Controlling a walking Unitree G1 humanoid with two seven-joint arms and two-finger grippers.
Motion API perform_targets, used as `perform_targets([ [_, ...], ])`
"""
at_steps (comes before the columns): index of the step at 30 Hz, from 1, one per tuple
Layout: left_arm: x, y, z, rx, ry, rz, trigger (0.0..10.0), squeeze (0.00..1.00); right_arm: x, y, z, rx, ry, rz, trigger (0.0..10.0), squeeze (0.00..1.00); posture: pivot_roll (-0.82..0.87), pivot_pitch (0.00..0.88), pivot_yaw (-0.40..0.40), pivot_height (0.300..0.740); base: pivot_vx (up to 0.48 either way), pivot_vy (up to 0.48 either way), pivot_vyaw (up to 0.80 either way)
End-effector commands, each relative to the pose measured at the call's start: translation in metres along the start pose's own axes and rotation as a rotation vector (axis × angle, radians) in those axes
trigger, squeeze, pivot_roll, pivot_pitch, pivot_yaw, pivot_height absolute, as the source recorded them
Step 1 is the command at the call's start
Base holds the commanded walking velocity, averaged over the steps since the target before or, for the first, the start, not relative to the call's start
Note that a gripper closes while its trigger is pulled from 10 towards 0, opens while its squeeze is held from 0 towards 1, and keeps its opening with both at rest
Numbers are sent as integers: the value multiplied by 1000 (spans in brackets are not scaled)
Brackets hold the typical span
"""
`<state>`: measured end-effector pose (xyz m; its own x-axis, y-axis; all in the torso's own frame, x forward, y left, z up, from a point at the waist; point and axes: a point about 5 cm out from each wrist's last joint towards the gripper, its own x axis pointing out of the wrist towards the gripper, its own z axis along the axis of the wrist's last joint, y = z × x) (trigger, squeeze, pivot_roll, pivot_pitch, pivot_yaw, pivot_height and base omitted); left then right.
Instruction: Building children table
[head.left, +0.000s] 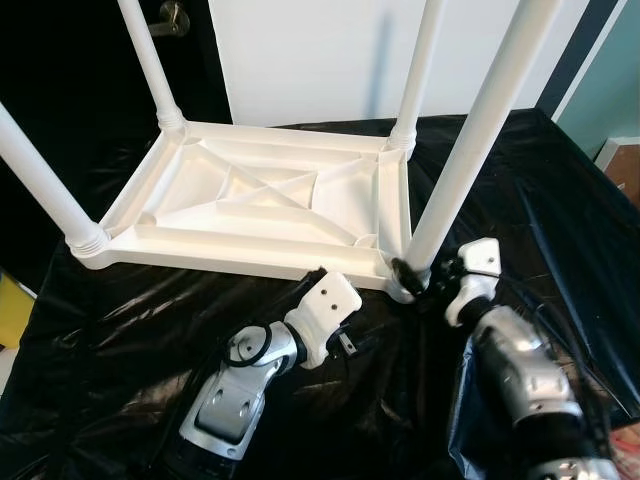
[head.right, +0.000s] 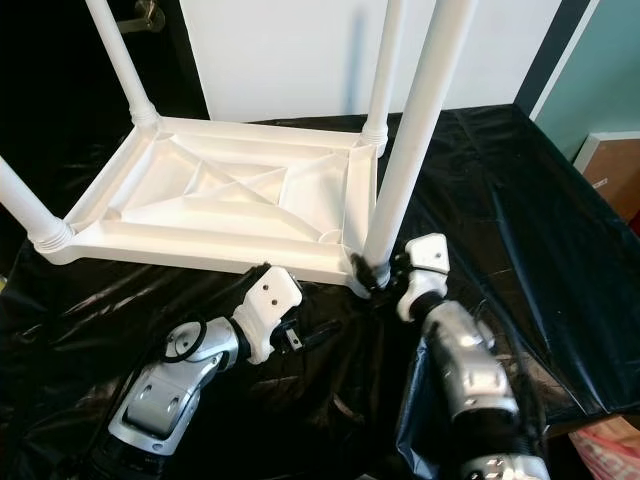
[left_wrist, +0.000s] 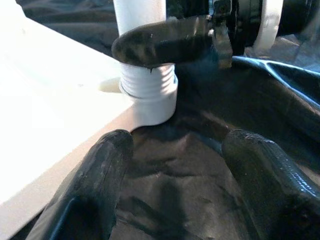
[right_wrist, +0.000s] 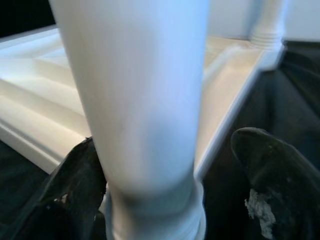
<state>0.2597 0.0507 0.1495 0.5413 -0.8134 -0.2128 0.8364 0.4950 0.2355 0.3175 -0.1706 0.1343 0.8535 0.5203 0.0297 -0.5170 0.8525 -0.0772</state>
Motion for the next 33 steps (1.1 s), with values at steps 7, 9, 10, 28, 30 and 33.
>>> perform_targets([
  [7,4,5,2,27,-5,61,10000,0,22,3,3,-67,30,165,10000,0,3,0,-22,740,0,0,0],
  [9,5,5,3,33,-9,59,10000,0,29,5,3,-75,46,207,10000,0,15,0,-28,740,0,0,0],
  [10,5,5,4,35,-10,58,10000,0,30,6,3,-74,50,215,6824,0,16,0,-29,740,0,0,0],
  [28,6,7,1,40,-7,59,10000,0,26,-10,-12,-48,101,240,10000,0,11,0,-34,740,0,0,0],
  [30,6,7,2,42,-8,59,10000,0,26,-12,-12,-44,105,225,10000,0,8,0,-32,740,0,0,0],
  [33,6,7,1,41,-7,59,10000,0,26,-14,-13,-30,110,198,10000,0,9,0,-35,740,0,0,0],
])
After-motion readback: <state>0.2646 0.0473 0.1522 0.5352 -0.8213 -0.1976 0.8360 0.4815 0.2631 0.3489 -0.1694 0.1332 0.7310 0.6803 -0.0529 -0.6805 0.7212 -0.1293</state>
